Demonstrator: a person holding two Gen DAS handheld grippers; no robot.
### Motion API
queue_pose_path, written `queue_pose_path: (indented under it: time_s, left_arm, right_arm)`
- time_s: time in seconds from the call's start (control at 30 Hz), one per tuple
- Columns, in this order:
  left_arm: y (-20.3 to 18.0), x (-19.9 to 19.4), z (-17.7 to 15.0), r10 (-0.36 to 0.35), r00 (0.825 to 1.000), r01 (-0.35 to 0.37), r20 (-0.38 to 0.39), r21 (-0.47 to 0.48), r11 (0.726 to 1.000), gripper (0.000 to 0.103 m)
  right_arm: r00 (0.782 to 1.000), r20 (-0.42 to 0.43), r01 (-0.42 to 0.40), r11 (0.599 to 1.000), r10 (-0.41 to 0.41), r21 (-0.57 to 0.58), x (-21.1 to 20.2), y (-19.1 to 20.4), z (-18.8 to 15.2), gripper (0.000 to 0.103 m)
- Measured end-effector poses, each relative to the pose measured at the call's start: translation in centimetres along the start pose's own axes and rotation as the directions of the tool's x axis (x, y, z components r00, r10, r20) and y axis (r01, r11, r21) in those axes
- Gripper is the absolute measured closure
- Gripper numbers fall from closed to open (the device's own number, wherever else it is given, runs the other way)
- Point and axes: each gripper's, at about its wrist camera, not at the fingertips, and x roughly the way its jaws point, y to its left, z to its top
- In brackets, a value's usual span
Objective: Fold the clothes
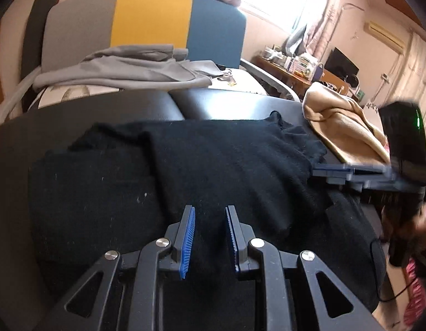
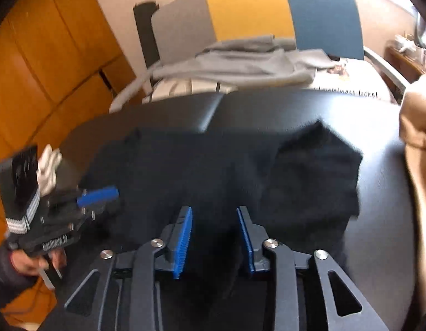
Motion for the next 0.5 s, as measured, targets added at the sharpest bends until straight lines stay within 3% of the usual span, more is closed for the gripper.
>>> queue_pose_path:
  time_s: [0.1,0.23,0.33,0.5]
  left_arm:
    - [0.9,0.5,-0.7,-0.021,1.000,0.021,0.000,-0.036,0.999,0.081]
    - [2.0,0.9,-0.9,-0.047,0.999,0.048,0.013,-0.095,0.994,0.079]
    - [2.0,0.5,-0.8,-0.032,0.999,0.033,0.014,-0.119,0.992,0.079]
    - [1.8,-2.9,-1.8,-0.021,0.999,0.027,0.039,-0.179,0.984,0.076]
  right_arm:
    - [0.999,-0.022,0.045,0.999,-0.045,0.014,1.0,-0.5,-1.7,0.067]
    - [0.997,0.018,0.078,0.995,-0.080,0.060,1.5,-1.9,-3.1,0.066]
    - [0.991,0.029,0.127,0.992,-0.127,0.021,1.7,-1.2,-3.3,0.066]
    - [0.993,0.025,0.110,0.990,-0.113,0.087,-0.1,-1.2,-3.2,0.059]
